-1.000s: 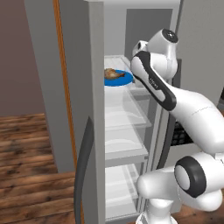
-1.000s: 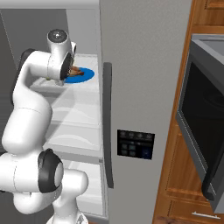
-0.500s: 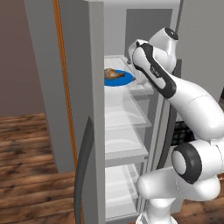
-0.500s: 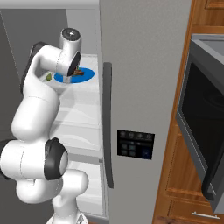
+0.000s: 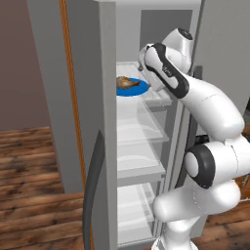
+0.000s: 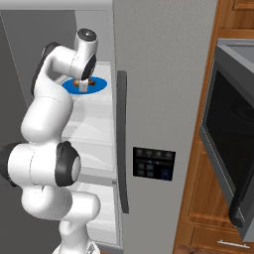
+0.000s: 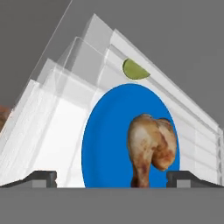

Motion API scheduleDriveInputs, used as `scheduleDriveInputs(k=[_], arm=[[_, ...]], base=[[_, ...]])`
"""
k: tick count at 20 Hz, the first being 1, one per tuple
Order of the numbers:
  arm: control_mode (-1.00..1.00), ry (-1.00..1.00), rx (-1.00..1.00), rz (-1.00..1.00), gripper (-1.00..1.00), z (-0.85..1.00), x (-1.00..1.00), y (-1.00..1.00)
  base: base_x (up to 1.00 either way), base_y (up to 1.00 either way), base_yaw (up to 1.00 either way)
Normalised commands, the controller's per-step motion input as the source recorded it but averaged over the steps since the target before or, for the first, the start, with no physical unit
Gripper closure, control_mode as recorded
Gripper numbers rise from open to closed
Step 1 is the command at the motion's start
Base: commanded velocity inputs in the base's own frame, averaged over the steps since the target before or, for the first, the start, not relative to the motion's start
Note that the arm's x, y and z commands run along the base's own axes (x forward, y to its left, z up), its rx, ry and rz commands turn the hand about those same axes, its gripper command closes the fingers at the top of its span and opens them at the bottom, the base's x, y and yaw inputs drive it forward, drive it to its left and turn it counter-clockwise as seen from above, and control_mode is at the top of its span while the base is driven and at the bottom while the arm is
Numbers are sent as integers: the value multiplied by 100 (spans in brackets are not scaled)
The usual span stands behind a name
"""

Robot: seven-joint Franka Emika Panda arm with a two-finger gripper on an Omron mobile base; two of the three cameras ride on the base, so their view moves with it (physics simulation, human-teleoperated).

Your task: Transport the chicken drumstick from the fridge to the microwave and turn on the microwave.

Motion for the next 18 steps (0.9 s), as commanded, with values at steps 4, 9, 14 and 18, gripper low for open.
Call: scheduleDriveInputs(k=[4,9,14,18], arm=[[-100,9,-18,5,-100,0,36,4],[-100,7,-10,0,-100,0,34,10],[-100,3,0,-1,-100,-13,17,1],[-100,7,0,-4,-100,-26,5,0]], base=[[0,0,0],[0,0,0],[0,0,0],[0,0,0]])
